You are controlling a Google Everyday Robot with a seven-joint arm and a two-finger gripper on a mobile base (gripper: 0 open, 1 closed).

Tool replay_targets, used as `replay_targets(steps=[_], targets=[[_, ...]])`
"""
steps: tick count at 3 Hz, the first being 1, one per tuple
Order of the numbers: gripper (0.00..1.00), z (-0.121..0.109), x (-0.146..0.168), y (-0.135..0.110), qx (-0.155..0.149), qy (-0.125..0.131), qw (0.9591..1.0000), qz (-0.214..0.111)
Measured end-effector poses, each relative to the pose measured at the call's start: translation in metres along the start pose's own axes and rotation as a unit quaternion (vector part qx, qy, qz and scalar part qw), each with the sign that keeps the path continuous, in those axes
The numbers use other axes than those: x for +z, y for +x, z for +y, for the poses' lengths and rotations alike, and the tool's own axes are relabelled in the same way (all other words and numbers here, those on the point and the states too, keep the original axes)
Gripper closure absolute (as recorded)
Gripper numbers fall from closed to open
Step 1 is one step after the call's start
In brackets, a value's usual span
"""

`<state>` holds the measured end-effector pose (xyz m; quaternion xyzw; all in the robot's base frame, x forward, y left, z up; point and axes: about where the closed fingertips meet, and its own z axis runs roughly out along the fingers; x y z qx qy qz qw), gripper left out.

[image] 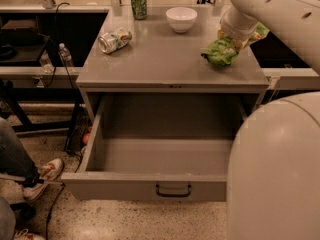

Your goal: Place green rice chip bag into top drawer

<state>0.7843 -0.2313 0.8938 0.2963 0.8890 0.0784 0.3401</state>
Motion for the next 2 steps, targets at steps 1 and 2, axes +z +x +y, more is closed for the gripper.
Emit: replay_targets(steps=[1, 2], targets=[[1.00, -0.002, -0.007, 0.013, -0.016, -0.015, 0.9995, 0.021], [1.00, -0.011, -0.038, 0.023, -0.030, -0.036, 0.9988, 0.011]])
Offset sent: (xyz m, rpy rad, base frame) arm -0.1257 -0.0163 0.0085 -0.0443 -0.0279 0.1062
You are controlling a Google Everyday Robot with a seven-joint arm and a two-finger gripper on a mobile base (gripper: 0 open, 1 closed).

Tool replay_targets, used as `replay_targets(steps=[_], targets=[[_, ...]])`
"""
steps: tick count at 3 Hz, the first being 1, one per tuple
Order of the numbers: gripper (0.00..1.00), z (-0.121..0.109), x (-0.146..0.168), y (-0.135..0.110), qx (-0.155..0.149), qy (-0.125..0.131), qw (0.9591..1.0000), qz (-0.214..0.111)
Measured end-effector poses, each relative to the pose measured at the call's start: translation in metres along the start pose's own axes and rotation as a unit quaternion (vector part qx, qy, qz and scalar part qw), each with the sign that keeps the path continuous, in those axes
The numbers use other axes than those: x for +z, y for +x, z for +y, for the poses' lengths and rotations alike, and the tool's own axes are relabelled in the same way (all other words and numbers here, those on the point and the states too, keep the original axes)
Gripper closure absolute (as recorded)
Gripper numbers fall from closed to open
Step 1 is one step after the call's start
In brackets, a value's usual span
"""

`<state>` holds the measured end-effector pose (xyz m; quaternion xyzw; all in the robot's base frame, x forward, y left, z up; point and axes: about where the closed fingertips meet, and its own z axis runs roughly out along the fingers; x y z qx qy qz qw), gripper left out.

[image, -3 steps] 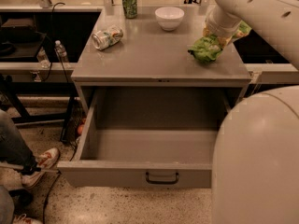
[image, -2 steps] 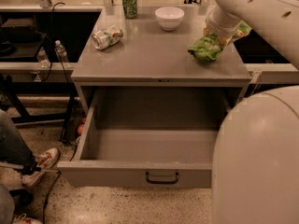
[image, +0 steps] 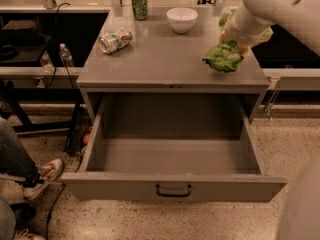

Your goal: Place green rice chip bag into top drawer

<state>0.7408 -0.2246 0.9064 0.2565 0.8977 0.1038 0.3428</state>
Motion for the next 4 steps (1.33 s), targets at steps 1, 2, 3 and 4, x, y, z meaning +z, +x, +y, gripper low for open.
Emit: replay_targets(steps=[1, 2, 3, 4], targets=[[1.00, -0.036, -0.068, 0.017, -0.004, -0.008, 0.9988, -0.049], [1.00, -0.081, -0.090, 0.062, -0.023, 0.023, 0.9985, -0.043], [1.00, -0.080, -0.090, 0.062, -0.024, 0.023, 0.9985, -0.043], [1.00, -0.080, -0.091, 0.068, -0.038, 0.015, 0.9987, -0.031]])
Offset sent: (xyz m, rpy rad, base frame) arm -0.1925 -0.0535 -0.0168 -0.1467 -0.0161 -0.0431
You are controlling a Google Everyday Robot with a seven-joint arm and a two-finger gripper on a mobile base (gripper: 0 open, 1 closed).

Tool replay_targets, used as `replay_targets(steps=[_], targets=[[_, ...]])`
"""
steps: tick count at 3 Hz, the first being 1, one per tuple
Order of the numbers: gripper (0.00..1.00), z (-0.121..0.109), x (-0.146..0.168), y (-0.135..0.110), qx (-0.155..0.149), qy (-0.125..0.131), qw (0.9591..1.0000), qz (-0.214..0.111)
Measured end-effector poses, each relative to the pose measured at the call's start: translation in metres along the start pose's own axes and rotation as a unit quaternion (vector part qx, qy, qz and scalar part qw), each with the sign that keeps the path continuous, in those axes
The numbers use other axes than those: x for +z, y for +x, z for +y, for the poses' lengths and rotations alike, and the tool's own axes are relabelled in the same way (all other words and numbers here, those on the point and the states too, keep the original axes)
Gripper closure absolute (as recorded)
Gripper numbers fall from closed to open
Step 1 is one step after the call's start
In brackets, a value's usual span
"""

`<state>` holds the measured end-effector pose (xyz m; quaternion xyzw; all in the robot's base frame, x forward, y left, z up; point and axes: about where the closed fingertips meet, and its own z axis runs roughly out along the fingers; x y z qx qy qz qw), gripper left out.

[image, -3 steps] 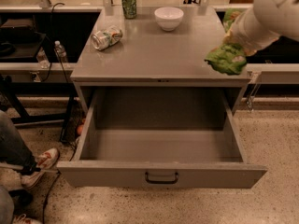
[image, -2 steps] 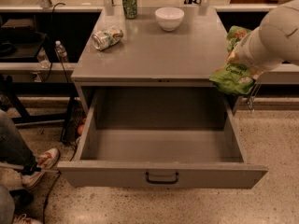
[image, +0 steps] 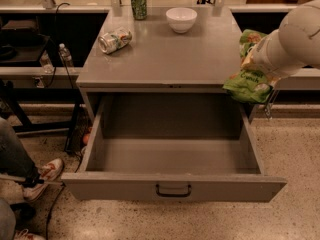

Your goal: Place green rice chip bag into top drawer

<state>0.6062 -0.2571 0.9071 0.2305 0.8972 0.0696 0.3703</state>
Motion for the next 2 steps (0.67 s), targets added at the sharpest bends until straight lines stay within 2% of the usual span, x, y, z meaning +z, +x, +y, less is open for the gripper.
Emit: replay_targets(steps=[1, 2], targets=[[1.00, 0.003, -0.003, 0.017, -0.039, -0.021, 0.9985, 0.031], [1.00, 0.004, -0.006, 0.055, -0.098, -0.051, 0.9895, 0.093]])
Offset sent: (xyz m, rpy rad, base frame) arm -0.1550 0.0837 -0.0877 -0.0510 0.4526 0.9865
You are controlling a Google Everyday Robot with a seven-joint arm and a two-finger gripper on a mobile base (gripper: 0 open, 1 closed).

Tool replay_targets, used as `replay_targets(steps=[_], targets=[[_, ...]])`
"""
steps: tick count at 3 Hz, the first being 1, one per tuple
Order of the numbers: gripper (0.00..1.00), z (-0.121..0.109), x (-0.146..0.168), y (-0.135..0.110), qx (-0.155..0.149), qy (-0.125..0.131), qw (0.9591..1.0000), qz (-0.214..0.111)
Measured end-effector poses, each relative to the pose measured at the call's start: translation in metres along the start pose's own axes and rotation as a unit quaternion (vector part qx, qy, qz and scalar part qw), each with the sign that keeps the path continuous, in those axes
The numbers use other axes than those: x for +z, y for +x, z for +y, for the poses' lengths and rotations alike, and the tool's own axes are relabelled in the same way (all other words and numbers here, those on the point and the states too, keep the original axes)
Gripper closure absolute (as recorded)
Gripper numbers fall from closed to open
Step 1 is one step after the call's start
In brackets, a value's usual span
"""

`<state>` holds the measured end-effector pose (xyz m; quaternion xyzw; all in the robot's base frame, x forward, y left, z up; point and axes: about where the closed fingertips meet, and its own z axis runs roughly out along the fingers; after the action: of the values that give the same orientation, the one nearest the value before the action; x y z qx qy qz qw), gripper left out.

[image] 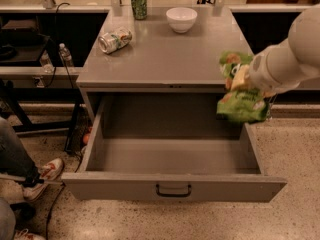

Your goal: Place green rice chip bag into top drawer

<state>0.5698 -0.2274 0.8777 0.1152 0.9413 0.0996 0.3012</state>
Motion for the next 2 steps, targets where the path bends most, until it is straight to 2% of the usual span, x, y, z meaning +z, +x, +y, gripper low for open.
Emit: replay_targets(steps=[1, 2], targets=[[1.00, 0.011, 0.005, 0.078, -0.035, -0.038, 0.9906, 0.126], [1.00, 0.025, -0.004, 0.102, -0.057, -0.072, 0.9809, 0.172]])
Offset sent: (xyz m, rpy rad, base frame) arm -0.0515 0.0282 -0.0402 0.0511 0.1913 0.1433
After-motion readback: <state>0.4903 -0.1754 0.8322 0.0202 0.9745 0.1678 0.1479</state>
